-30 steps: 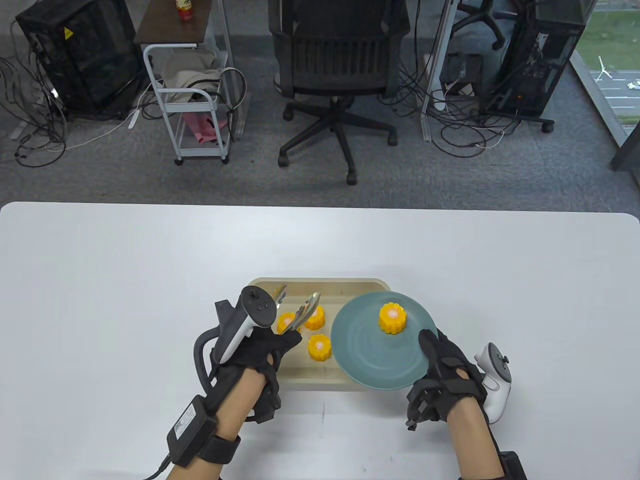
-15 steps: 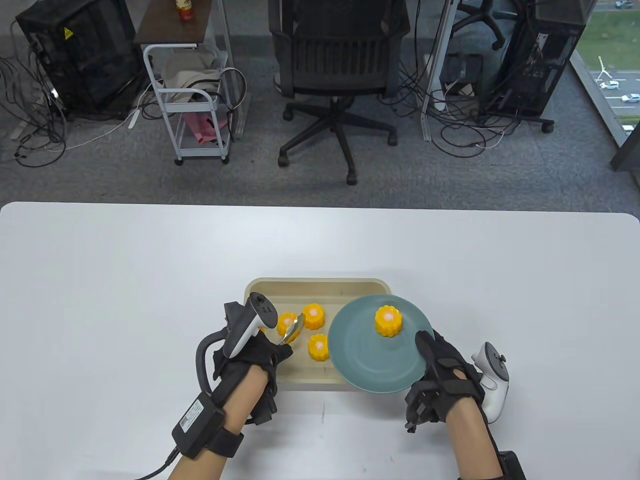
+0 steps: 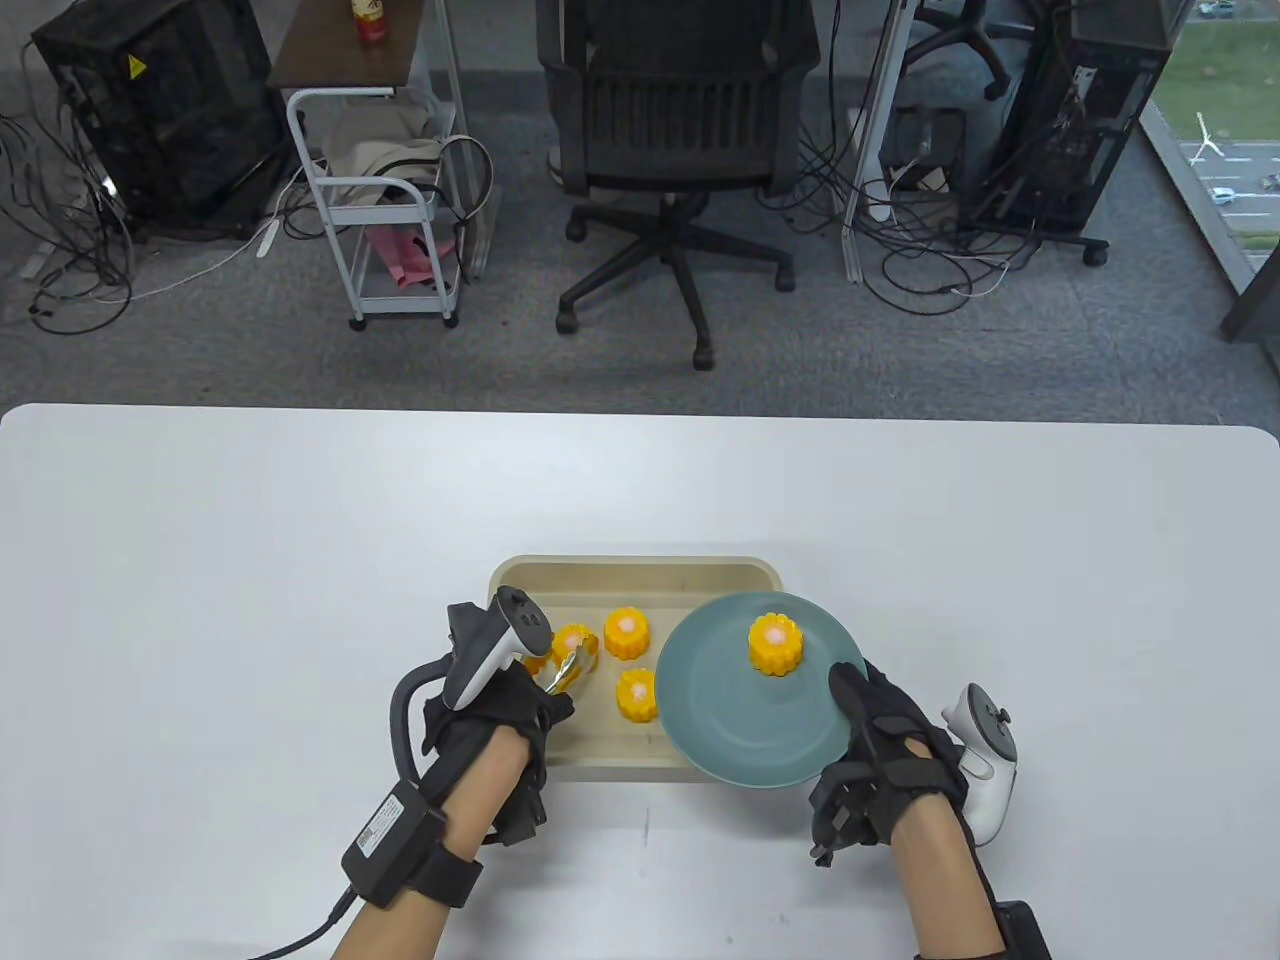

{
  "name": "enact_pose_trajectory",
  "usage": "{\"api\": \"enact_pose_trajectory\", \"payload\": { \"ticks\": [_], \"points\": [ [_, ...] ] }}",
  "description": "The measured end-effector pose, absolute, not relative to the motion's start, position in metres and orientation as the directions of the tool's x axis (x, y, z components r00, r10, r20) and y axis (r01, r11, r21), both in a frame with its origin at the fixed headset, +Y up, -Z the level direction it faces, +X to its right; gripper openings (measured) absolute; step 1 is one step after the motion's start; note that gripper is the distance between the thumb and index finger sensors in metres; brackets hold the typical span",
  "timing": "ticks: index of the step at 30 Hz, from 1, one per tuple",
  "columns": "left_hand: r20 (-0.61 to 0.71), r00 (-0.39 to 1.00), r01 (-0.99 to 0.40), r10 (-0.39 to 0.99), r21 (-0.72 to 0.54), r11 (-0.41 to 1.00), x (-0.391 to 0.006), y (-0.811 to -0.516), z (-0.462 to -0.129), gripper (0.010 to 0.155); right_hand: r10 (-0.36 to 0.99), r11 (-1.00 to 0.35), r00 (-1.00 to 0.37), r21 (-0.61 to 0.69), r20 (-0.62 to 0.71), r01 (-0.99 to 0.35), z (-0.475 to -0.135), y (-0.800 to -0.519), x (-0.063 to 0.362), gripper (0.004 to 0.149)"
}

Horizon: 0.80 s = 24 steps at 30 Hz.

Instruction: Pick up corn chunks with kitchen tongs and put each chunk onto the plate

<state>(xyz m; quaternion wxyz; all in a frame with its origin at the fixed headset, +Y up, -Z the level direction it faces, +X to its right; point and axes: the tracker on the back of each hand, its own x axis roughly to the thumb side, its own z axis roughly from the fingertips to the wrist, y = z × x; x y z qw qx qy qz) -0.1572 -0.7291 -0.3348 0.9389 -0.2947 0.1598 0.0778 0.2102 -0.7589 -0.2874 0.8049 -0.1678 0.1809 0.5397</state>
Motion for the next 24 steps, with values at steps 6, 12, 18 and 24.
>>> {"api": "enact_pose_trajectory", "payload": {
  "ticks": [6, 12, 18, 24],
  "points": [
    [-0.353, 0.933, -0.259, 0.07, -0.524, 0.812, -0.169, -0.725, -0.337, 0.082, 0.808, 0.359, 0.35, -0.076, -0.474, -0.93, -0.288, -0.76, 0.209, 0.052],
    [-0.351, 0.921, -0.328, 0.171, -0.46, 0.825, -0.177, -0.688, -0.329, 0.081, 0.805, 0.361, 0.354, -0.081, -0.476, -0.929, -0.288, -0.76, 0.209, 0.052],
    [-0.195, 0.926, -0.373, 0.323, -0.347, 0.86, -0.159, -0.629, -0.302, 0.081, 0.794, 0.376, 0.369, -0.087, -0.483, -0.923, -0.288, -0.763, 0.208, 0.052],
    [-0.037, 0.935, -0.341, 0.352, -0.366, 0.866, -0.13, -0.614, -0.28, 0.081, 0.78, 0.401, 0.395, -0.095, -0.486, -0.911, -0.287, -0.763, 0.208, 0.052]
  ]
}}
